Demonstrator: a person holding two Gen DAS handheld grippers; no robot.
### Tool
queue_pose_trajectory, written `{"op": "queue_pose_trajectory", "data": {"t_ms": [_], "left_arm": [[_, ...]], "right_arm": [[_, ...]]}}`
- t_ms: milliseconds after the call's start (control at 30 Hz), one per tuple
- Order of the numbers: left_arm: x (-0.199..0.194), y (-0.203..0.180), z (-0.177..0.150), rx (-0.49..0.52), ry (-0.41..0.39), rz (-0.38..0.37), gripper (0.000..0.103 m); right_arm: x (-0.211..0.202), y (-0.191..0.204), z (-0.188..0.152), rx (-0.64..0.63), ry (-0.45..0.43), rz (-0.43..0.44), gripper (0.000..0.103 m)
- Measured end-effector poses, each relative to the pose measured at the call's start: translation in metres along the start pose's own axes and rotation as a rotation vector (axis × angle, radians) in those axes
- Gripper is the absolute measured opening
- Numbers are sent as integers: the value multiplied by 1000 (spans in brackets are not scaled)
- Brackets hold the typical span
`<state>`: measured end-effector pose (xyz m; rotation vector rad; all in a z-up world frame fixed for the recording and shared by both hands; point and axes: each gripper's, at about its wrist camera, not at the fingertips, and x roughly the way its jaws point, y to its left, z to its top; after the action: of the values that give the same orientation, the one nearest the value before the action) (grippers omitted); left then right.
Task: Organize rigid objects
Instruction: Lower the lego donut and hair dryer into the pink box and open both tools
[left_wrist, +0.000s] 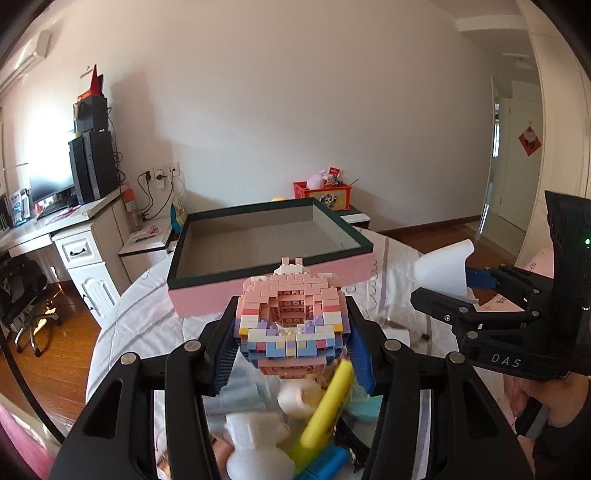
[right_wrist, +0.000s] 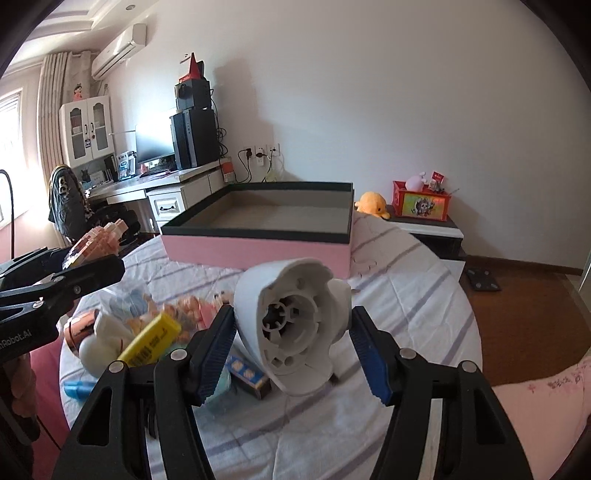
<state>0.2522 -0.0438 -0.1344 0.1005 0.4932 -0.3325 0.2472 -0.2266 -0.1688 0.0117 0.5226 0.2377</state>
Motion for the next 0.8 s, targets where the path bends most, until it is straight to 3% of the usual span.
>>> {"op": "queue_pose_trajectory", "data": {"t_ms": [133, 333, 500, 633, 800], "left_arm": [[38, 22, 39, 14, 32, 7, 53], [117, 54, 73, 14, 168, 29, 53], [176, 75, 70, -20, 337, 29, 53], [200, 87, 61, -64, 416, 52, 54], [204, 92, 62, -90, 430, 88, 75]], "right_arm": [[25, 7, 50, -51, -26, 19, 65], [105, 20, 104, -88, 64, 32, 65], [170, 25, 110, -104, 188, 13, 65], [200, 20, 105, -77, 277, 11, 65], [204, 18, 104, -60, 314, -3, 65]]}}
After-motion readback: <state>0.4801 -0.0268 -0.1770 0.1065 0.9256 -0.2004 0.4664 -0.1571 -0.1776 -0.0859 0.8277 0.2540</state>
